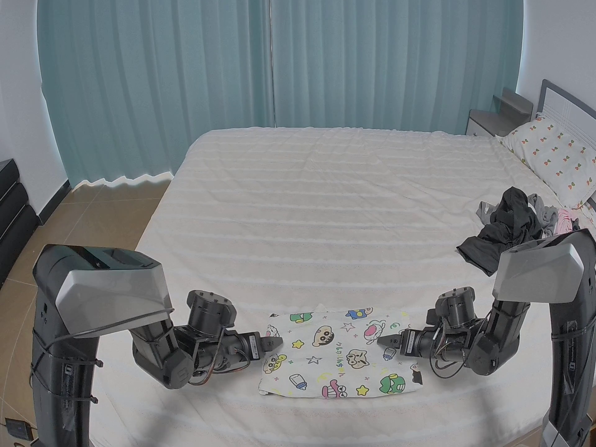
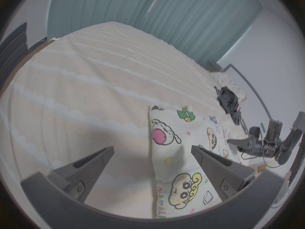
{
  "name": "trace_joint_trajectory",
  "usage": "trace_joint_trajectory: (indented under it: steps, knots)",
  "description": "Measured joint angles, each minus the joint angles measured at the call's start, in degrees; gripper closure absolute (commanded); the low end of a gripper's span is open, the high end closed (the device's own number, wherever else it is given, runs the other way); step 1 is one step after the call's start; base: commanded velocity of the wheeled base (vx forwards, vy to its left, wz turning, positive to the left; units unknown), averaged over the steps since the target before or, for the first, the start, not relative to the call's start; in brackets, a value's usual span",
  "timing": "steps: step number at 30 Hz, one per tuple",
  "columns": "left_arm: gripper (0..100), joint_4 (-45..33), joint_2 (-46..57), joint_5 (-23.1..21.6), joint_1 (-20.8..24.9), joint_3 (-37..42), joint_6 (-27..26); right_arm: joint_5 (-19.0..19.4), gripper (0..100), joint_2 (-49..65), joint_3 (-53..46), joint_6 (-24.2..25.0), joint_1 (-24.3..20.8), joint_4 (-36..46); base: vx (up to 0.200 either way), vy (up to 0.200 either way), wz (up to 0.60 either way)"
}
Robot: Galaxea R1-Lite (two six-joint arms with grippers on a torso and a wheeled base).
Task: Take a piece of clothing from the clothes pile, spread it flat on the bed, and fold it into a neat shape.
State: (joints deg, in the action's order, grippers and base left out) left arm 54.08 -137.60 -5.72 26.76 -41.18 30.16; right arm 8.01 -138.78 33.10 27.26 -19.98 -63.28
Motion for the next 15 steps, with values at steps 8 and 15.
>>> trace_joint_trajectory:
  steps: [8, 15]
  knots:
    - [0, -3.1, -0.9, 0.3, 3.2, -3.7, 0.5, -0.7, 0, -2.6, -1.1, 0.0, -2.7, -4.4, 0.0, 0.0, 0.0]
    - [100, -8.3, -1.1, 0.4, 5.2, -7.2, 3.1, -0.4, 100, -3.0, -1.5, 2.7, -4.0, -4.5, 0.0, 0.0, 0.0]
